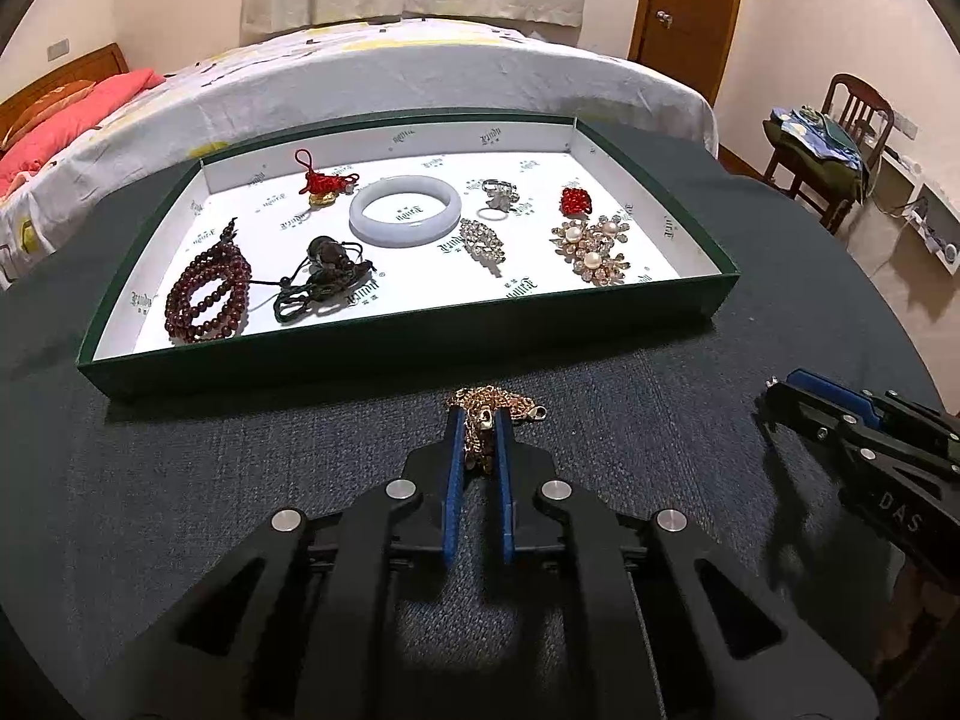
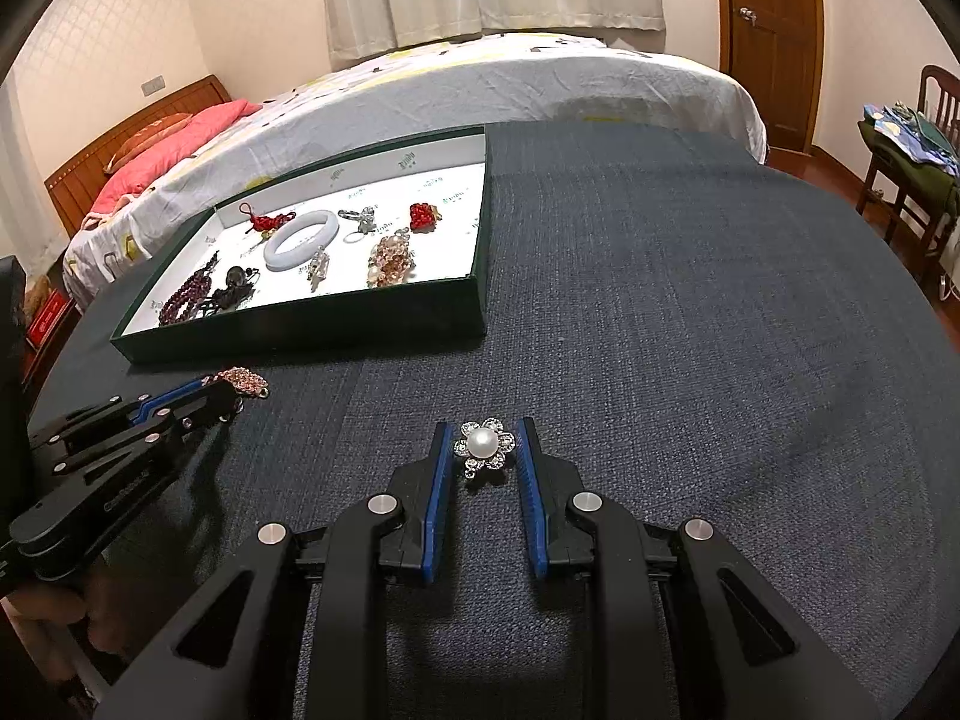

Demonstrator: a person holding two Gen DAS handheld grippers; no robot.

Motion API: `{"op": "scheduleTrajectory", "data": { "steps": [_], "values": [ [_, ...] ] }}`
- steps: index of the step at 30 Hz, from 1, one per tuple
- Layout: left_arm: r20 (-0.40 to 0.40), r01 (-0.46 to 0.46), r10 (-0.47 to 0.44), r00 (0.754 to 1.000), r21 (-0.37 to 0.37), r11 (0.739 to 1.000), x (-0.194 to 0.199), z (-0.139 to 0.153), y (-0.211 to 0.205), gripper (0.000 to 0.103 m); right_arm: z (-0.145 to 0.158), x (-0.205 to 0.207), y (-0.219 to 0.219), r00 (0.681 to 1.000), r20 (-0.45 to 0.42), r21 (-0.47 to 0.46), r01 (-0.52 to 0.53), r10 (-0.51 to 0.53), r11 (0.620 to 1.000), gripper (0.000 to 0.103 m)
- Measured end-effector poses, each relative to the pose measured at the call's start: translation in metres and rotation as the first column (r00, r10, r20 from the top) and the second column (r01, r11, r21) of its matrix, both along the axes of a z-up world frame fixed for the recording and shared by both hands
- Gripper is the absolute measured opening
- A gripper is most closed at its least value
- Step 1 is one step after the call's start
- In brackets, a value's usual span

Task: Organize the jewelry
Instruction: 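Grasp the gold chain necklace with the left tool while the right tool grasps the pearl flower brooch, then carry necklace and pearl brooch into the green box while both tools open to release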

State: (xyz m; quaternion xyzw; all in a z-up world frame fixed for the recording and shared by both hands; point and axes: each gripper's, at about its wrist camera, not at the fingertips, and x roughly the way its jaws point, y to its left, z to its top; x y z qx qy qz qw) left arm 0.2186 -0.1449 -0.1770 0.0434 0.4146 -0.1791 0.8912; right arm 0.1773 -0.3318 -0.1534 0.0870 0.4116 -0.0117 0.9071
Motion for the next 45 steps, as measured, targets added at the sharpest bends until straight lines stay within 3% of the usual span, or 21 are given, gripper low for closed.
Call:
{"op": "scheduleTrajectory", "data": {
  "steps": [13,30,45],
  "values": [
    [0.036,-0.009,0.010,0.999,-0.015,1.000,-0.011,0.021,0.013,0.010,0.005,-0.002,0.008,1.000,0.015,-0.014,-0.013,0.014,1.000,0.022],
    [0.137,-0.065,0.073,0.988,-0.060,0.996,-0.024,0.073,0.048,0.010,0.050,-0.005,0.029,0.993,0.102,0.003,-0.062,0.062,0.998,0.022],
    [0.247,-0.102,0.122,0.961,-0.092,0.991,0.025,0.118,0.071,0.010,0.109,0.056,0.057,0.959,0.248,-0.043,-0.132,0.139,0.990,0.022]
  ]
}}
